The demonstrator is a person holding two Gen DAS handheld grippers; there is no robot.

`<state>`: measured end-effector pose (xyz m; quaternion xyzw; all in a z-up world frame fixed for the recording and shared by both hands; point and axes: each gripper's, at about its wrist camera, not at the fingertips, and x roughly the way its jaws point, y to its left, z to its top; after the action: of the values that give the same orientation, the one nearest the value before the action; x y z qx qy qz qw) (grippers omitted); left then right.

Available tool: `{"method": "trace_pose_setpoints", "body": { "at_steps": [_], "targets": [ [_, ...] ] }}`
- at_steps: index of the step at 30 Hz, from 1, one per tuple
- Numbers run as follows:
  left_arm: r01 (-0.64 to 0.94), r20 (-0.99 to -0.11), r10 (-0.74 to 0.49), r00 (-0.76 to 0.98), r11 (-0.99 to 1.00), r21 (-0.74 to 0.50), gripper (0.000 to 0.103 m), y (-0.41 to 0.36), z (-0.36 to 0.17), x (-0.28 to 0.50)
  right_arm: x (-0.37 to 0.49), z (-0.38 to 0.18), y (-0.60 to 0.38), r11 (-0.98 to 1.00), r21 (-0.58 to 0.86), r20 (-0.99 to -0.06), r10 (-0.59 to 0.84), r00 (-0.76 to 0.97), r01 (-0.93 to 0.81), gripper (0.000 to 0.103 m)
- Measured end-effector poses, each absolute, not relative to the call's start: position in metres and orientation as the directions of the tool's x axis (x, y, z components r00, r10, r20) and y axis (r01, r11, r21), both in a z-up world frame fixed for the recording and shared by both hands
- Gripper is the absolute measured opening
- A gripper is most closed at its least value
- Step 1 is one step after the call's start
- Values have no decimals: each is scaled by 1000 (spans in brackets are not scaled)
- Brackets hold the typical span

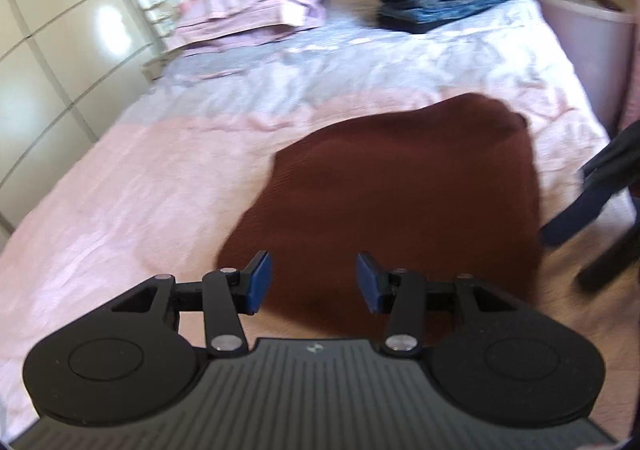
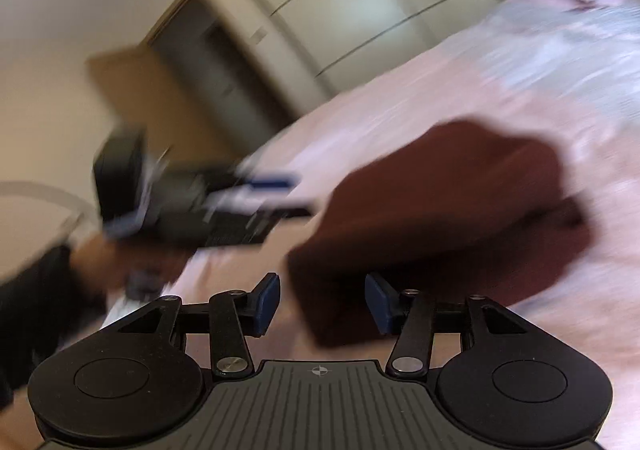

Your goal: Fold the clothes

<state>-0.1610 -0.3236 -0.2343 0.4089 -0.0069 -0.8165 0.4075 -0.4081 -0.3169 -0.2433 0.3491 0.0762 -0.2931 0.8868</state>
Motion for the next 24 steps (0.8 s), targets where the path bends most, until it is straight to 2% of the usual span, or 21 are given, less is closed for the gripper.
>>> {"method": "trace_pose_setpoints", "body": {
  "at_steps": [4,6,8,12,15,18,22,24],
  "targets": [
    [566,-751,-523,-403,-787,244,43,-337,-241,-188,-372,-256,-323,592,593,-330,-441,835,546,51],
    [499,-797,-476,-372,-826,261,37,-339,-256,-206,-346,-268,-326,622,604,-346,-358,867,498,57],
    [457,-800,-484,-356,-836,302,35,-334,-269,-215,-339,-274,-326,634,605,-354,-328,876,482,60],
    [530,-759,-521,-390,-802,278,36,-326,-261,-205,-355,-273,-325,634,612,-358,-310,881,472,60],
    [579,-722,-565,-398,-766,280,37,-311,-250,-190,-383,-263,-314,642,555,-391,-359,847,529,61],
    [596,-719,-581,-382,-749,288,39,-295,-255,-188,-417,-249,-302,626,493,-373,-475,797,605,61],
    [564,-714,-611,-343,-742,364,35,-278,-286,-206,-454,-248,-315,490,535,-350,-612,709,688,61],
    [573,-707,-614,-351,-738,357,34,-278,-282,-210,-459,-252,-328,429,572,-361,-634,684,700,61]
  ]
}}
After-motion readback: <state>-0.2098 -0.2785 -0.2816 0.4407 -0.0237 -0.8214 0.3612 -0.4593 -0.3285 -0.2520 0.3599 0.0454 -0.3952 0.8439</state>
